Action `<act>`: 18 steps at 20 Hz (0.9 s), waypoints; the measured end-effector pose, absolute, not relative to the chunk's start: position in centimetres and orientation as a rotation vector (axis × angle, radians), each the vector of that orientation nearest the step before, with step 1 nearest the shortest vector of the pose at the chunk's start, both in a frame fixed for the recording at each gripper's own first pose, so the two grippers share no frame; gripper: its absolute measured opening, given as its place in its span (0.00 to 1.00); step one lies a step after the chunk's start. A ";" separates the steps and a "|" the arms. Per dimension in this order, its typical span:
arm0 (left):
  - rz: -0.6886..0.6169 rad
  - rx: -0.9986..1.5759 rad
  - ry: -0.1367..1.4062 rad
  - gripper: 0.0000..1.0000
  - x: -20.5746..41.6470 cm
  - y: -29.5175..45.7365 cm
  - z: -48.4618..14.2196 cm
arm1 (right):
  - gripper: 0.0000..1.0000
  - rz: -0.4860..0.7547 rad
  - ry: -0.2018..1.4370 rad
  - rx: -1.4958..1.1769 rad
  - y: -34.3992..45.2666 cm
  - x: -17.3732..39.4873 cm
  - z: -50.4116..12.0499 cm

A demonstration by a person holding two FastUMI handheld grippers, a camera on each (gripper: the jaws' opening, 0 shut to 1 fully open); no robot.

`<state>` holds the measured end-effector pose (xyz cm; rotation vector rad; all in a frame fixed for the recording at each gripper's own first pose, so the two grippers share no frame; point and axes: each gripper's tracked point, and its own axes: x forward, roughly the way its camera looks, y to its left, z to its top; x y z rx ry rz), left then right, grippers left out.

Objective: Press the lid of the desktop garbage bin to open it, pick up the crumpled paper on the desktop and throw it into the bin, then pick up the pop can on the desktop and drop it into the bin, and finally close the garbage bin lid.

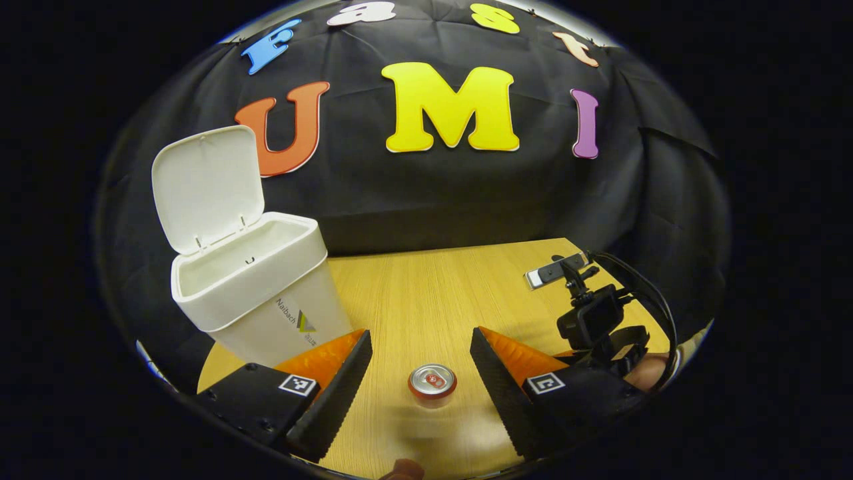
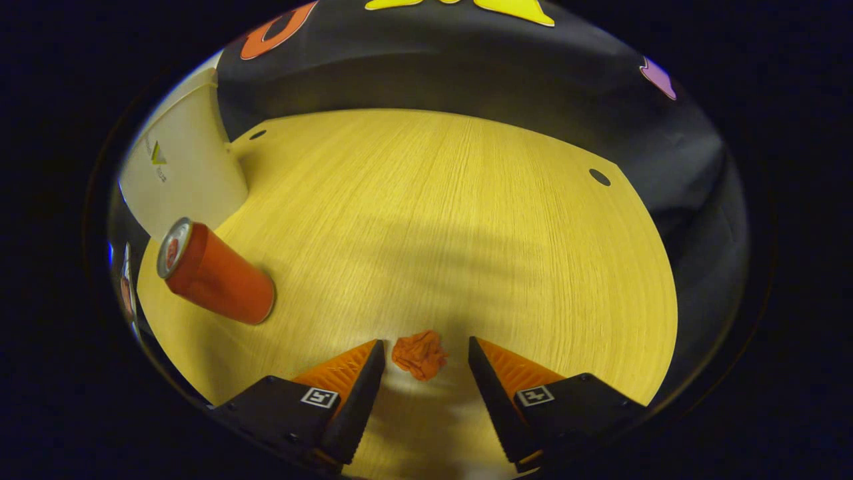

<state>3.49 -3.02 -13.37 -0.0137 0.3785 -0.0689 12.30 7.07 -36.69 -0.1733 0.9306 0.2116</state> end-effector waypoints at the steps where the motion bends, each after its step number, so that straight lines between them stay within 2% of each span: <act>1: -0.066 -0.025 0.386 0.98 3.5 -2.8 -13.7 | 0.76 0.217 0.948 -0.156 7.6 12.2 -36.8; 3: -0.055 -0.046 0.398 0.98 3.5 -2.2 -14.0 | 0.80 0.216 0.967 -0.134 8.1 12.0 -36.9; 5: -0.043 -0.062 0.409 0.98 3.5 -1.7 -14.3 | 0.69 0.213 0.979 -0.126 8.2 12.1 -36.6; 6: -0.040 -0.067 0.412 0.98 3.4 -1.7 -14.5 | 0.69 0.212 0.986 -0.124 8.4 11.9 -36.5; 7: -0.039 -0.069 0.414 0.98 3.4 -1.5 -14.6 | 0.59 0.213 0.993 -0.121 8.6 11.8 -36.7; 8: -0.035 -0.068 0.415 0.98 3.4 -1.4 -14.7 | 0.58 0.222 1.000 -0.118 8.8 11.8 -36.9; 10: -0.030 -0.065 0.419 0.98 3.3 -1.3 -14.7 | 0.48 0.225 1.000 -0.128 9.0 11.6 -36.7; 11: -0.030 -0.062 0.420 0.98 3.2 -1.3 -14.7 | 0.49 0.232 0.997 -0.128 9.0 11.8 -36.3; 12: -0.029 -0.058 0.421 0.98 3.3 -1.2 -14.9 | 0.46 0.242 0.990 -0.119 9.1 12.1 -36.5; 13: -0.029 -0.051 0.421 0.98 3.3 -1.1 -14.9 | 0.35 0.263 1.003 -0.100 9.6 11.9 -37.0; 16: -0.026 -0.037 0.420 0.98 3.4 -1.0 -15.1 | 0.33 0.257 0.984 -0.100 8.7 11.6 -35.8; 17: -0.023 -0.032 0.419 0.98 3.4 -0.9 -15.1 | 0.16 0.263 0.970 -0.092 8.7 11.8 -35.2; 18: -0.018 -0.029 0.420 0.98 3.4 -0.9 -15.0 | 0.16 0.274 0.958 -0.083 8.9 11.3 -34.6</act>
